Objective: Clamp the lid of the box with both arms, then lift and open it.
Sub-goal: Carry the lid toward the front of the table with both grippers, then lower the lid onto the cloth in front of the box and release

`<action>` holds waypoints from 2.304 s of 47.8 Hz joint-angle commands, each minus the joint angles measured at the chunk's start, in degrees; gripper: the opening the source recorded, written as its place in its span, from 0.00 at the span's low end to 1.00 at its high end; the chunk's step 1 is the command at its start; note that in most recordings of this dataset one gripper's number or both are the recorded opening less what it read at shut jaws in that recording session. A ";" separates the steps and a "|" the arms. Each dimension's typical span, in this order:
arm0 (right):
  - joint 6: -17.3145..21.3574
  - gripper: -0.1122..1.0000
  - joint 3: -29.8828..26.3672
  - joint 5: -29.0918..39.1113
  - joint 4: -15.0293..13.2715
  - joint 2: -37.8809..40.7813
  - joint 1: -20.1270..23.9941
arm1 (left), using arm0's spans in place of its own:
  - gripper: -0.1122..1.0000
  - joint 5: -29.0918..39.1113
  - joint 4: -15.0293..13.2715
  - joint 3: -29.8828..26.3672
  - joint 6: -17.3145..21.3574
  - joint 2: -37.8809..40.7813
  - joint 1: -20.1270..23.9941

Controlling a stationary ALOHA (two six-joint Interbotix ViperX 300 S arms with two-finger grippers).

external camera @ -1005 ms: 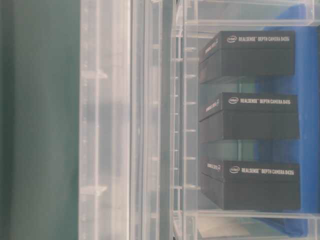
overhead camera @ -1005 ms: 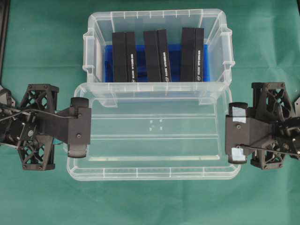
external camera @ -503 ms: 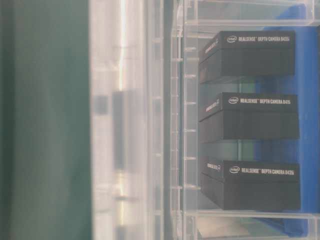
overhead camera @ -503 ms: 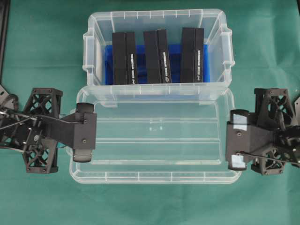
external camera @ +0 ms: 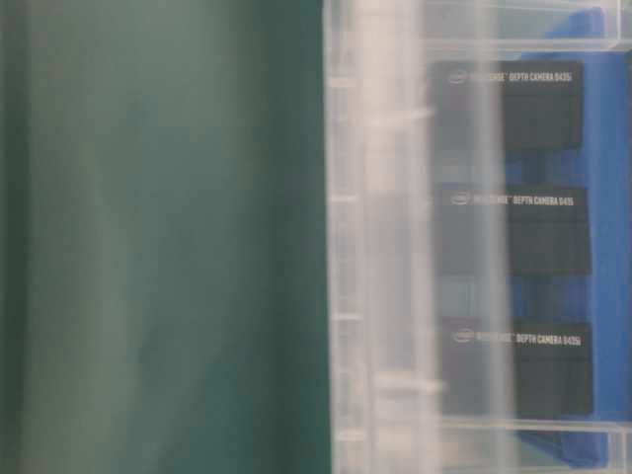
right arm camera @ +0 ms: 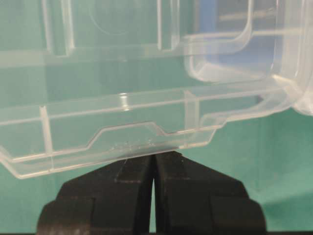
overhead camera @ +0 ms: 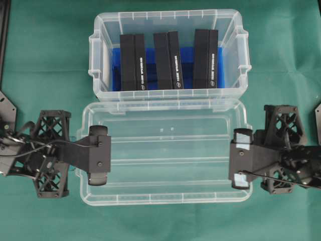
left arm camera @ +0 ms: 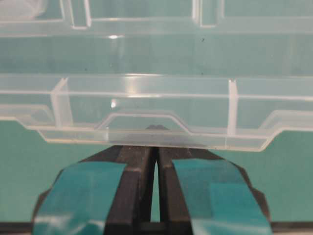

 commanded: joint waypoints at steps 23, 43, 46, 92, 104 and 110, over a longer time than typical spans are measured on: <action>8.88 0.10 4.92 -14.68 -2.46 3.25 0.53 | 0.11 -15.03 1.49 2.02 -6.24 7.38 -0.09; 15.38 0.10 8.61 -21.97 -5.63 7.82 0.53 | 0.11 -22.06 1.49 5.27 -6.94 10.46 -0.09; 16.08 0.10 8.88 -22.59 -6.06 8.53 0.53 | 0.11 -22.76 1.49 5.54 -6.94 11.07 0.00; 21.53 0.10 17.14 -23.12 -5.71 2.46 3.60 | 0.11 -23.03 1.32 13.97 -12.13 7.03 -2.90; 21.53 0.10 19.78 -23.03 -5.63 -0.09 4.57 | 0.11 -23.03 1.41 18.11 -13.62 2.37 -6.24; 21.53 0.10 19.95 -23.03 -5.71 -0.26 4.57 | 0.11 -22.94 1.41 18.46 -13.62 1.41 -6.50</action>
